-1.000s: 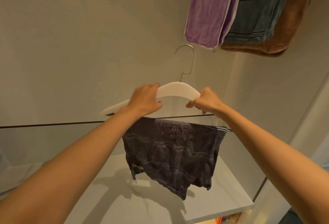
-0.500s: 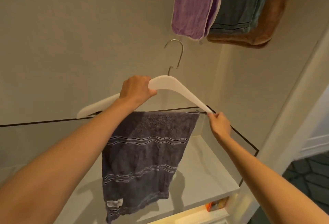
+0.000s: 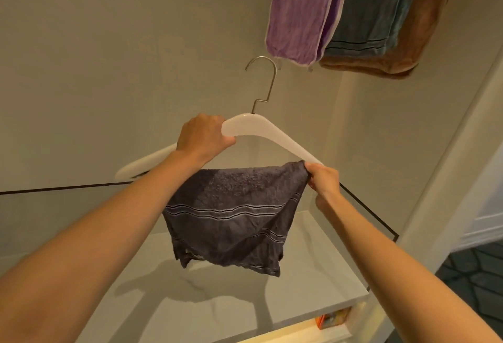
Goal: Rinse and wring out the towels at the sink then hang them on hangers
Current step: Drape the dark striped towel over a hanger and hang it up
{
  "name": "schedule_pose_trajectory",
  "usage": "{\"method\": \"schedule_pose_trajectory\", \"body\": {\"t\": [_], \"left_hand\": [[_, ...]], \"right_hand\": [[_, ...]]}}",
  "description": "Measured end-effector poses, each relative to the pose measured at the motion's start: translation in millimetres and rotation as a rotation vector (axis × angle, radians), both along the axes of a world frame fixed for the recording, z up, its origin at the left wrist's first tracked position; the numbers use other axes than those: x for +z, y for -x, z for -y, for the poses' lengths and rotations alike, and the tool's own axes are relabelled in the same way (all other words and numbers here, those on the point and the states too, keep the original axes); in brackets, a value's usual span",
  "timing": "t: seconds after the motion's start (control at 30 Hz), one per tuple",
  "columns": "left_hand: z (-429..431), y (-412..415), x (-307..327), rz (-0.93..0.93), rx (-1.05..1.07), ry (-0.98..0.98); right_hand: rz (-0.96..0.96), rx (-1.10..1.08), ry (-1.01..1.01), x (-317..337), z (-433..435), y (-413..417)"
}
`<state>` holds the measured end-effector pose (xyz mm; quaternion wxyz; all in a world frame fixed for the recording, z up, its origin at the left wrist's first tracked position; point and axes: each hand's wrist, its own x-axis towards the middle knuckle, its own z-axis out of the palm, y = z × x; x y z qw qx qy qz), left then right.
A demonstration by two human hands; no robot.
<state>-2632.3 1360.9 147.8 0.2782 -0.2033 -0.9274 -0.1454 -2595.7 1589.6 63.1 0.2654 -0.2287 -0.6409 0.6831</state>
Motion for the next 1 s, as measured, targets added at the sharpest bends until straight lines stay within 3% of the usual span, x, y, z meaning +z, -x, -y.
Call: {"method": "schedule_pose_trajectory", "body": {"t": [0.07, 0.2, 0.33, 0.63, 0.8, 0.9, 0.97, 1.0], "left_hand": [[0, -1, 3, 0.004, -0.022, -0.039], [-1, -5, 3, 0.021, -0.077, -0.092], [-8, -11, 0, 0.041, -0.111, -0.093], [-10, -13, -16, 0.052, -0.051, -0.181], [-9, -13, -21, 0.056, -0.092, -0.163], [-8, -11, -16, 0.041, -0.060, -0.208], [-6, -8, -11, 0.042, -0.045, -0.252], [-6, -7, -8, 0.043, -0.052, -0.270]], "right_hand": [[-0.033, -0.037, 0.057, 7, -3, 3], [0.062, -0.191, -0.136, 9, -6, 8], [0.133, -0.386, -0.039, 6, -3, 8], [0.171, -0.369, 0.062, -8, -18, -11], [0.178, -0.202, -0.065, -10, -22, -18], [0.170, -0.320, -0.170, -3, -22, -23], [0.143, -0.446, -0.496, 5, -17, -29], [0.083, -0.399, -0.716, 12, -12, -32]]}}
